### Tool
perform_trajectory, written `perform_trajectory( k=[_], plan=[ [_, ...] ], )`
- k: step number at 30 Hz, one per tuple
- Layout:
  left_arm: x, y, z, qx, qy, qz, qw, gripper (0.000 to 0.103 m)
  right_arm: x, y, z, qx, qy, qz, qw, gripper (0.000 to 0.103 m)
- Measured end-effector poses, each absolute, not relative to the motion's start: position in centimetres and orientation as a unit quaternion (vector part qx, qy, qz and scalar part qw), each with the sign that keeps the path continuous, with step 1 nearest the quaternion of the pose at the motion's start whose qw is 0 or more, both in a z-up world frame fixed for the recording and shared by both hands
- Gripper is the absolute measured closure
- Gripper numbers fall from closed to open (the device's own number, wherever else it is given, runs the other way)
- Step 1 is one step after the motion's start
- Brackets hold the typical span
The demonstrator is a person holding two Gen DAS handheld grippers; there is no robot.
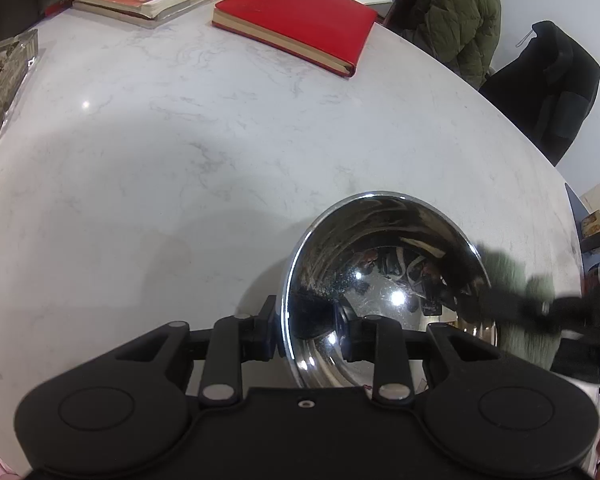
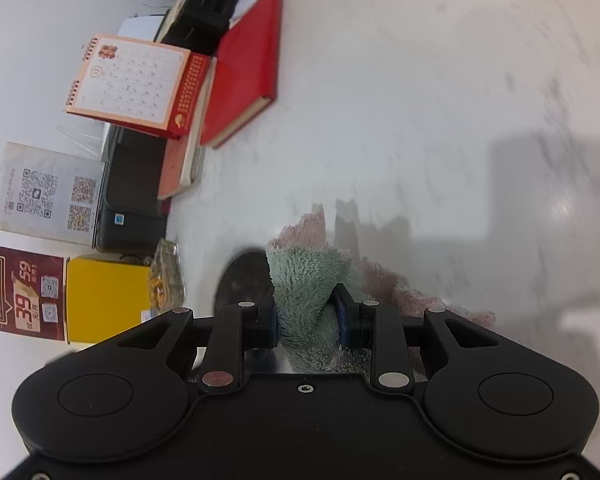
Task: Clean bowl
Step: 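Scrub the cloth over the bowl's outer wall near the rim with the right gripper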
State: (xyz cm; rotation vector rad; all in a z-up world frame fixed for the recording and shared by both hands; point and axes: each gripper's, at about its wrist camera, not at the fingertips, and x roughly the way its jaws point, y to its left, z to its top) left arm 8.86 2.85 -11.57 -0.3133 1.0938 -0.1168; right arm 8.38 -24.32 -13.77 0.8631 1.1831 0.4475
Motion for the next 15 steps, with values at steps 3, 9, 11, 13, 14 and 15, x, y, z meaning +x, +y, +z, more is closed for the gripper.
perform_trajectory(
  k=[3, 9, 11, 13, 14, 15],
  plan=[
    [9.0, 2.7, -11.7, -0.143, 0.518, -0.054, 0.842, 0.076, 8.9, -24.3, -13.9, 0.392, 0.534, 0.203, 0.721, 0.077],
    [9.0, 2.6, -11.6, -0.143, 0.519, -0.052, 0.841, 0.074, 10.0, -23.9, -13.5, 0.386, 0.523, 0.209, 0.73, 0.076],
    [9.0, 2.5, -11.5, -0.139, 0.518, -0.052, 0.842, 0.074, 9.0, -24.1, -13.6, 0.388, 0.527, 0.207, 0.728, 0.076],
    [8.9, 2.5, -11.5, -0.138, 0.518, -0.052, 0.843, 0.074, 7.9, -24.2, -13.8, 0.387, 0.534, 0.205, 0.723, 0.076],
    [9.0, 2.5, -11.5, -0.137, 0.518, -0.051, 0.843, 0.074, 7.8, -24.0, -13.9, 0.38, 0.54, 0.206, 0.722, 0.076],
    [9.0, 2.5, -11.5, -0.135, 0.519, -0.05, 0.843, 0.074, 7.7, -23.7, -14.0, 0.373, 0.546, 0.207, 0.722, 0.076]
  ],
)
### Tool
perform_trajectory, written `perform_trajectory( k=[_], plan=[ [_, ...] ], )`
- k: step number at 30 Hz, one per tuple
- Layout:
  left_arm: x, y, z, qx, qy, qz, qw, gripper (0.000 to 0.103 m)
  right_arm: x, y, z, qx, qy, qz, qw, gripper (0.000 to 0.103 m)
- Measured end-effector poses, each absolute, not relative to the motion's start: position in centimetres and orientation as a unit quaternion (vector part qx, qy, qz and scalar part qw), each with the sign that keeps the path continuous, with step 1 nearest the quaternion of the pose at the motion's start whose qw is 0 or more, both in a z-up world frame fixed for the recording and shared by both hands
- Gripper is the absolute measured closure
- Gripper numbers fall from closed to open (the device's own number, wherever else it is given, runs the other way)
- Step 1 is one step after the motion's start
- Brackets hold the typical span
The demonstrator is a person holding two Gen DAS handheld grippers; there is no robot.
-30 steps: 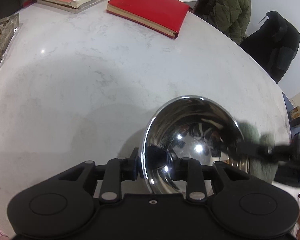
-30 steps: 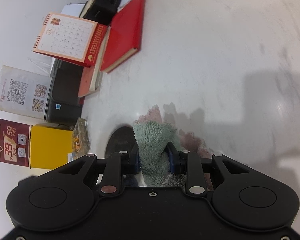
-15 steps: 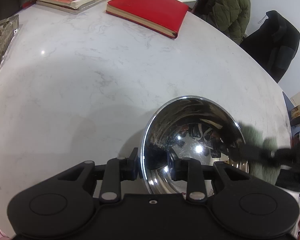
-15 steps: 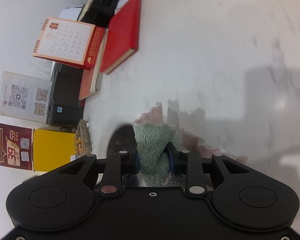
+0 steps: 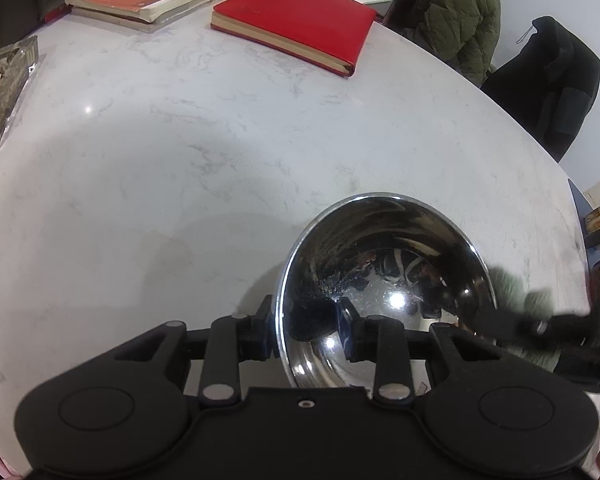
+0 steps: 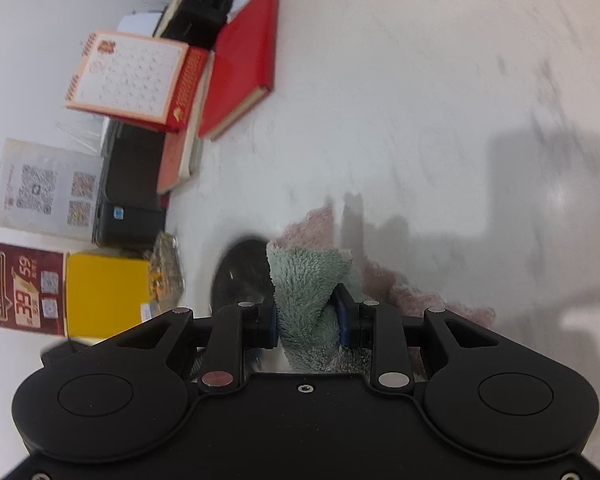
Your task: Clean bowl
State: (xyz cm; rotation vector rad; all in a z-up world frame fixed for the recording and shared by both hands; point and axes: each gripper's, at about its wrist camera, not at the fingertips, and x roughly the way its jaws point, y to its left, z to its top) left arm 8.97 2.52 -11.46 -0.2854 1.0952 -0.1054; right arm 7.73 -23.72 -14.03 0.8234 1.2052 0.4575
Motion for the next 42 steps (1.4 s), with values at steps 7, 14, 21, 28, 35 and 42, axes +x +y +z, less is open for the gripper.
perform_trajectory(
  k=[7, 14, 21, 28, 35, 42],
  plan=[
    [9.0, 2.7, -11.5, -0.13, 0.522, -0.048, 0.842, 0.073, 10.1, -23.6, -12.9, 0.381, 0.517, 0.216, 0.736, 0.076],
    [9.0, 2.8, -11.5, -0.124, 0.524, -0.05, 0.841, 0.073, 7.0, -23.6, -13.3, 0.384, 0.541, 0.21, 0.718, 0.076],
    [9.2, 2.7, -11.5, -0.117, 0.527, -0.048, 0.84, 0.072, 10.5, -23.6, -12.8, 0.399, 0.512, 0.216, 0.729, 0.077],
    [9.0, 2.9, -11.5, -0.118, 0.525, -0.05, 0.841, 0.072, 8.3, -23.9, -13.5, 0.399, 0.535, 0.212, 0.714, 0.076],
    [9.1, 2.8, -11.5, -0.117, 0.526, -0.049, 0.841, 0.072, 10.6, -23.7, -13.3, 0.4, 0.525, 0.215, 0.72, 0.072],
    [9.1, 2.8, -11.5, -0.117, 0.525, -0.05, 0.842, 0.072, 8.5, -23.7, -13.1, 0.399, 0.533, 0.213, 0.715, 0.071]
  ],
)
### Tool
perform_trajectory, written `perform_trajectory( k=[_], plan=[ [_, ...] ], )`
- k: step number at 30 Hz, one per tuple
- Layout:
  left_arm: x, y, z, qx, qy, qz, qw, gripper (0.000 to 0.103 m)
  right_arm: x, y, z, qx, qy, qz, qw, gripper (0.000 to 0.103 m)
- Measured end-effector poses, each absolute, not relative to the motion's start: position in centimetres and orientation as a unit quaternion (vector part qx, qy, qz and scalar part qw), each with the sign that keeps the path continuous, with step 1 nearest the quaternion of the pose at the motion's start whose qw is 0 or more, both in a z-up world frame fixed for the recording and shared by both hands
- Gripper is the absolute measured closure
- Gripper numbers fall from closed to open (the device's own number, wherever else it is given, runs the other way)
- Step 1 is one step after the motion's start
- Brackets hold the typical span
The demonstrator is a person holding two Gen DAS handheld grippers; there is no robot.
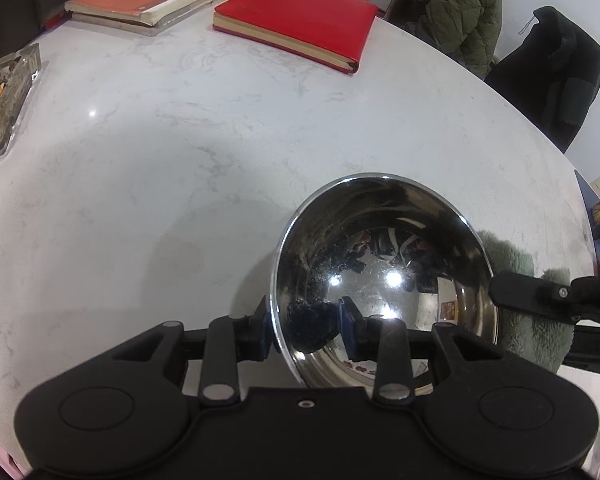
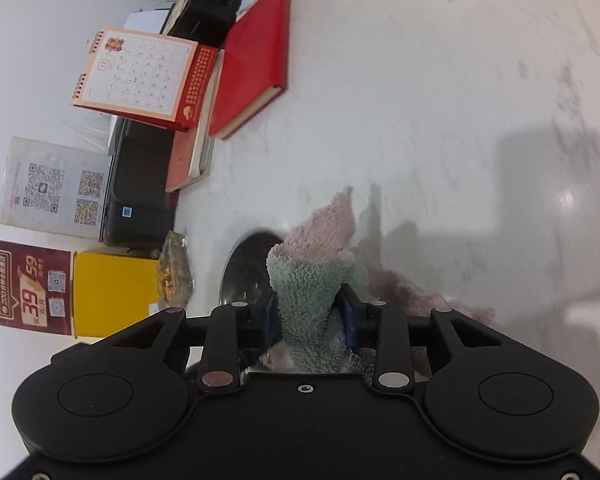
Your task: Clean bowl
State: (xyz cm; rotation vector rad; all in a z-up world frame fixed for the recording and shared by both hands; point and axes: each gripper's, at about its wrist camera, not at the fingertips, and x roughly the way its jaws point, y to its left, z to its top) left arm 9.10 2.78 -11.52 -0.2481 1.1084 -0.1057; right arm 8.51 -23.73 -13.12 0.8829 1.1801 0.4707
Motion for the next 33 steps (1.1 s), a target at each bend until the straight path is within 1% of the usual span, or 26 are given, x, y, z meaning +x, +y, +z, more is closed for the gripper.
perform_trajectory(
  k=[11, 13, 20, 27, 30, 33],
  plan=[
    [9.0, 2.8, -11.5, -0.12, 0.524, -0.049, 0.842, 0.071, 8.7, -23.7, -12.8, 0.395, 0.529, 0.207, 0.722, 0.071],
    [9.0, 2.8, -11.5, -0.12, 0.524, -0.05, 0.842, 0.071, 8.7, -23.6, -12.7, 0.395, 0.528, 0.208, 0.723, 0.068],
    [8.9, 2.7, -11.5, -0.119, 0.524, -0.05, 0.842, 0.071, 8.7, -23.7, -12.6, 0.396, 0.525, 0.207, 0.724, 0.068],
    [8.9, 2.5, -11.4, -0.121, 0.525, -0.05, 0.841, 0.072, 8.6, -24.9, -10.6, 0.405, 0.482, 0.211, 0.747, 0.069],
    [9.0, 2.5, -11.4, -0.12, 0.526, -0.052, 0.841, 0.072, 7.9, -26.0, -9.5, 0.388, 0.466, 0.195, 0.771, 0.069],
    [9.1, 2.5, -11.4, -0.12, 0.526, -0.053, 0.84, 0.072, 6.8, -27.0, -9.4, 0.367, 0.466, 0.177, 0.786, 0.069]
  ],
)
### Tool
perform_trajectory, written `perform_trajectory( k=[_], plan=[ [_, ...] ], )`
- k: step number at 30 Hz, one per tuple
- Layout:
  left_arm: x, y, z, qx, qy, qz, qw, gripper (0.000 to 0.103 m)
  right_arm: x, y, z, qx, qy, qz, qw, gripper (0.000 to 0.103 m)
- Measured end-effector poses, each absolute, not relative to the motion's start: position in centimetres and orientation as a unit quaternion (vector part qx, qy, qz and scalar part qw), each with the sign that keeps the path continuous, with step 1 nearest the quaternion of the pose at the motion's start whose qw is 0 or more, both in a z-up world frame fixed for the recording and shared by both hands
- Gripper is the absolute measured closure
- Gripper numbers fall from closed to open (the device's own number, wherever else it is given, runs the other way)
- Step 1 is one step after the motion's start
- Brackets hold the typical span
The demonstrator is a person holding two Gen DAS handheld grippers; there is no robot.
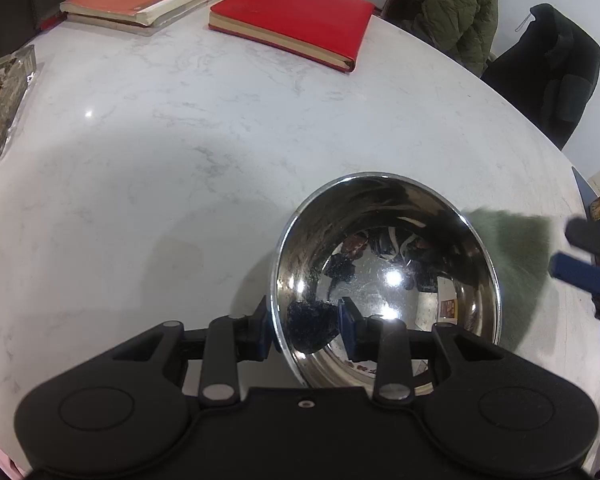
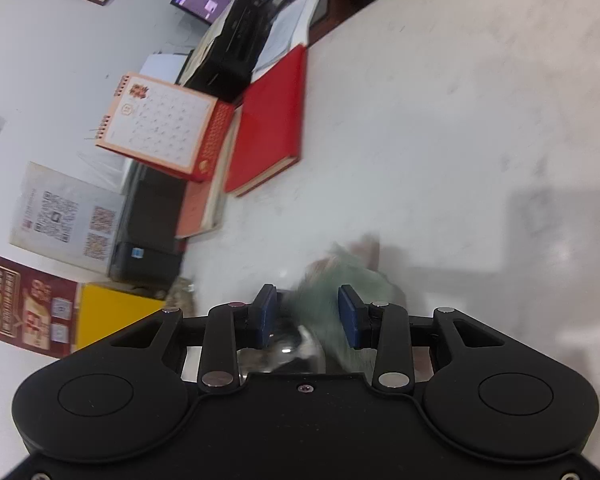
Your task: Clean bowl
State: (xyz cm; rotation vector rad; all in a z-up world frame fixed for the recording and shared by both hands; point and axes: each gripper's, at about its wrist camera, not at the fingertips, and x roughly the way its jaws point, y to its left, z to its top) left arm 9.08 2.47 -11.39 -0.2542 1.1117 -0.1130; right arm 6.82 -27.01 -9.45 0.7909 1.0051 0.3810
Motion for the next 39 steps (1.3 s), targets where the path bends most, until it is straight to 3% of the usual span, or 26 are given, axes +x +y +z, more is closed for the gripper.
perform_trajectory(
  k=[11, 14, 39],
  plan=[
    [9.2, 2.4, -11.4, -0.119, 0.527, -0.055, 0.84, 0.071, 6.1, -24.1, -10.1, 0.194, 0.504, 0.137, 0.831, 0.069],
    [9.2, 2.4, -11.4, -0.12, 0.527, -0.054, 0.84, 0.071, 6.5, -22.8, -9.8, 0.145, 0.505, 0.13, 0.841, 0.063],
    [9.3, 2.6, -11.5, -0.12, 0.527, -0.057, 0.84, 0.072, 8.2, -22.4, -11.0, 0.14, 0.532, 0.094, 0.83, 0.061]
  ],
)
